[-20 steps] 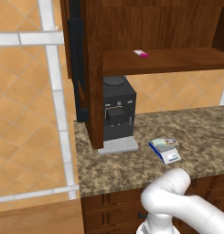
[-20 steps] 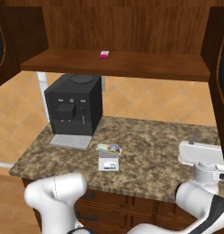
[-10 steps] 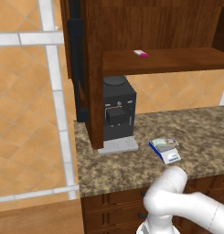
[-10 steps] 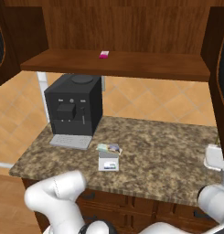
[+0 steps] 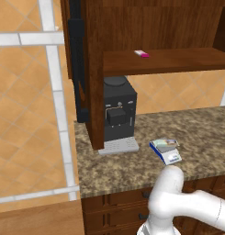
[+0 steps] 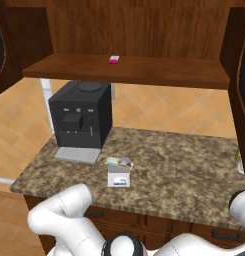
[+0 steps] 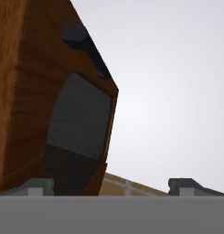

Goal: Pick the bar and place it on the digital scale for weighing, and close the cabinet.

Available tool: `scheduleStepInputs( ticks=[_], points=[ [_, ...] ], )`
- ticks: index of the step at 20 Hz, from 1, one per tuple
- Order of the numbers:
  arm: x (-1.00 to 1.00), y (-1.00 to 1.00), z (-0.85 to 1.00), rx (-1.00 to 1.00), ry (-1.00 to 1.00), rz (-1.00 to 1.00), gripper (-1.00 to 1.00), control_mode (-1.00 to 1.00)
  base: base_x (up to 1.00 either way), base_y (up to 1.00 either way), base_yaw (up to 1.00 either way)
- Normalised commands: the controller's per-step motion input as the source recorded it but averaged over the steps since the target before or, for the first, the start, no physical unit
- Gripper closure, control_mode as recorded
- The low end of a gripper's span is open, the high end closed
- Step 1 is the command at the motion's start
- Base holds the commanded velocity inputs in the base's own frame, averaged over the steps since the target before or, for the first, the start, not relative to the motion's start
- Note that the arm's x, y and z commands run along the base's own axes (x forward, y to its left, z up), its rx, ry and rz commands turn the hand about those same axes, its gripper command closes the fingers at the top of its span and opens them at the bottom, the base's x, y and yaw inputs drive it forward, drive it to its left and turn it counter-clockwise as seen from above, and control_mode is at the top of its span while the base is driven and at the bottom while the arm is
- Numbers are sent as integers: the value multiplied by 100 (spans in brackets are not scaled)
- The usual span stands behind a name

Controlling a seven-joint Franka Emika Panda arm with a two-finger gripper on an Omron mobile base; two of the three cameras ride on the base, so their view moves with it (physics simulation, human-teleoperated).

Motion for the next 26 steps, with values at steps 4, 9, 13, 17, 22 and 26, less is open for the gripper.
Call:
scheduleStepInputs(
  ticks=[4,9,13,17,22,26],
  points=[
    [-38,37,90,-12,-28,18,-100,-100,0,0,0],
    [-60,52,88,-29,-5,13,-100,-100,0,0,0],
    [-44,91,46,-40,1,7,-100,-100,0,0,0],
    [17,100,3,-50,16,-6,-100,-100,0,0,0],
    [49,100,1,-43,19,-29,-100,-100,0,0,0],
    [86,100,24,-25,14,-40,-100,-100,0,0,0]
  ],
)
